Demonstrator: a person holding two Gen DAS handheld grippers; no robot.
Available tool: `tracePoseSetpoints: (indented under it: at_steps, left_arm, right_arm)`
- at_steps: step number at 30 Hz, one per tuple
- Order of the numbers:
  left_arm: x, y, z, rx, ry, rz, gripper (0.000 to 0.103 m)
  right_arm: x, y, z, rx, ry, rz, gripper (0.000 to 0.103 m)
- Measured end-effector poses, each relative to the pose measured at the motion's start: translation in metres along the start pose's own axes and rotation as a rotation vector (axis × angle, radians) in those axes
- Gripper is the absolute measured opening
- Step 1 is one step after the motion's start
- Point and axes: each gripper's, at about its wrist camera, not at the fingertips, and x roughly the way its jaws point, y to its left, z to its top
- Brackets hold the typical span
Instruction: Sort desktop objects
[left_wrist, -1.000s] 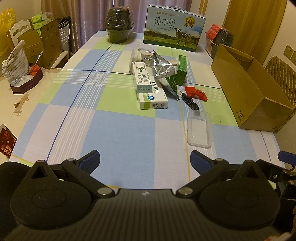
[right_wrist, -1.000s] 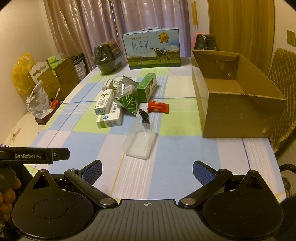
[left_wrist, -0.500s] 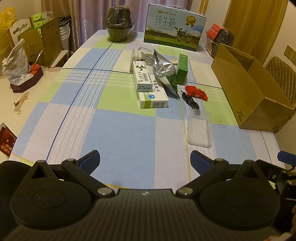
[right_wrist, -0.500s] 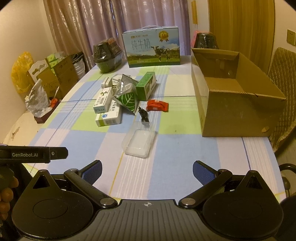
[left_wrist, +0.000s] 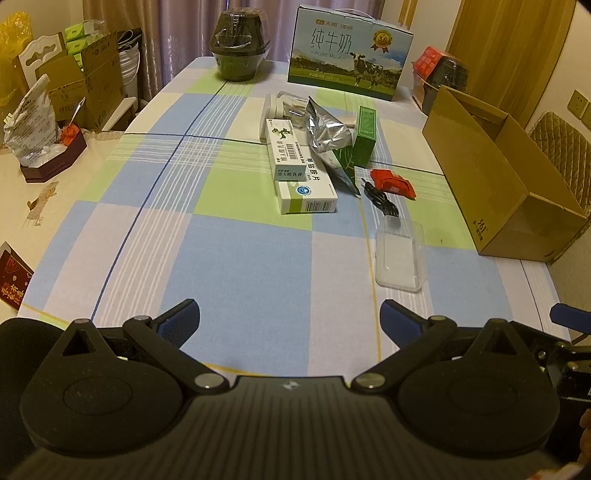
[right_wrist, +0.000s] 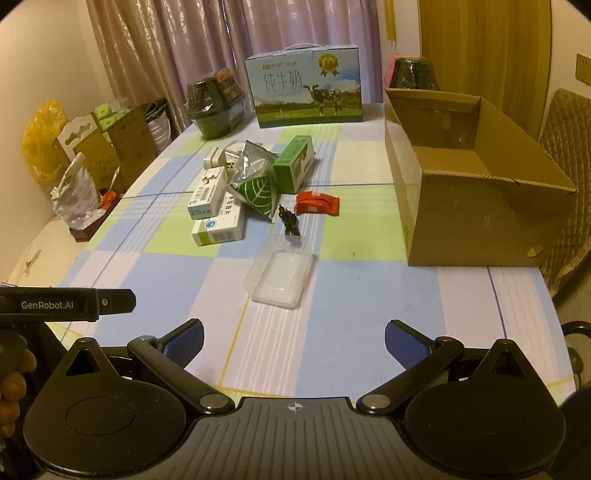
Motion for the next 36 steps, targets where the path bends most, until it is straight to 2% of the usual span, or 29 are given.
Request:
tracePoseSetpoints:
  at_steps: [7,10,13,20,27,32,36]
  left_arm:
    - [0.0,0.0,0.0,-0.002,0.0,0.001,0.102]
    - [0.0,0.0,0.0,-0.003,0.001,0.002,0.102]
    - [0.0,0.001,0.0,0.0,-0.005,0.005,0.102]
    - [0.002,0.009,0.011,0.021,-0.029,0.018,0.102]
    - [0.009,0.015,0.028,0.045,-0.046,0.006,0.102]
    - [0.019,0.02,0.04,0.059,-0.068,0.038,0.102]
    - [0.028,0.024,0.051,0.052,-0.068,0.017,0.102]
  right_arm:
    - [-0.001,0.001,-0.001,-0.002,-0.012,0.021,0.101]
    - [-0.006,0.002,0.0,-0.005,-0.064,0.029,0.101]
    - [-0.012,0.004,0.0,-0.009,-0.144,-0.004,0.101]
    - [-0.009,0.009,0.01,-0.079,-0.214,-0.004,0.101]
    - [0.012,0.017,0.014,-0.124,-0.167,-0.05,0.101]
    - [0.038,0.016,0.009,-0.123,-0.106,0.001,0.101]
    - [0.057,0.014,0.007,-0.106,-0.07,0.026,0.101]
